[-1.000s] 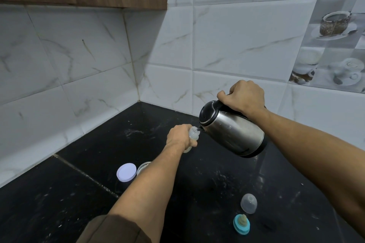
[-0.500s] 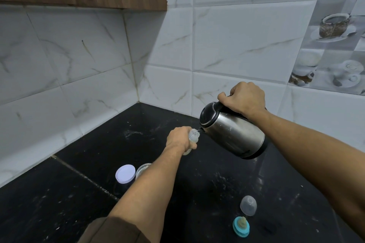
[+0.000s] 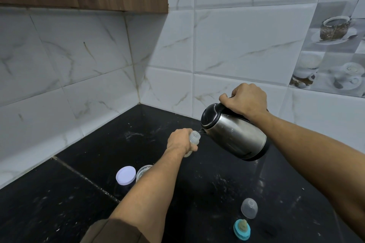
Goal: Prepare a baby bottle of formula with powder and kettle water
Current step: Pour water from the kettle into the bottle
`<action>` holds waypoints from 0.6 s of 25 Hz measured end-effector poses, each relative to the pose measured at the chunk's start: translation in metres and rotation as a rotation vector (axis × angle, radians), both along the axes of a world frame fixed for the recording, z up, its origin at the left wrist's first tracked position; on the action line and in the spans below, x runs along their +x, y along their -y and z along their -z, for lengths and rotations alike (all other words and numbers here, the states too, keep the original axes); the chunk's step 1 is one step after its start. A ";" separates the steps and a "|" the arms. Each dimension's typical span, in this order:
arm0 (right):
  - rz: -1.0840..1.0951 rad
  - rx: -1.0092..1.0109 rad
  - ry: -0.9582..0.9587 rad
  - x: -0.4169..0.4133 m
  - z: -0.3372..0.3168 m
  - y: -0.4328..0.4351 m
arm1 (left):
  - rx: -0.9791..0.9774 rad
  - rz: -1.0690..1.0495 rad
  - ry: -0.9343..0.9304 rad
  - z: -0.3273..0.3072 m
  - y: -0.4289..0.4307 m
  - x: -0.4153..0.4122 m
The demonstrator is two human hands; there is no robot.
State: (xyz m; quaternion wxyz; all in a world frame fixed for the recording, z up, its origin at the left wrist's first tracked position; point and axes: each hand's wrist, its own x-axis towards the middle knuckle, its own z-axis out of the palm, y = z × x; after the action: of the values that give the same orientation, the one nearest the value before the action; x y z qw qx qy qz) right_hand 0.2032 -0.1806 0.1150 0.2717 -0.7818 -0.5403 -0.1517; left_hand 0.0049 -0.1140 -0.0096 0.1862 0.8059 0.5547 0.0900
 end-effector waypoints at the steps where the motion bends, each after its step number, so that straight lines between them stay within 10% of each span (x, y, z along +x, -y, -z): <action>1: 0.000 -0.002 0.000 0.000 0.001 0.000 | 0.002 0.002 0.001 0.000 0.000 0.000; 15: -0.005 -0.015 0.000 0.001 0.003 0.002 | 0.003 0.008 0.011 -0.003 0.003 0.001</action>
State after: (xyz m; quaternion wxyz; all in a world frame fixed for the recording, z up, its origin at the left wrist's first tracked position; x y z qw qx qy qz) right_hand 0.2039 -0.1830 0.1123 0.2664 -0.7826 -0.5431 -0.1469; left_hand 0.0063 -0.1168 -0.0069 0.1882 0.8080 0.5503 0.0944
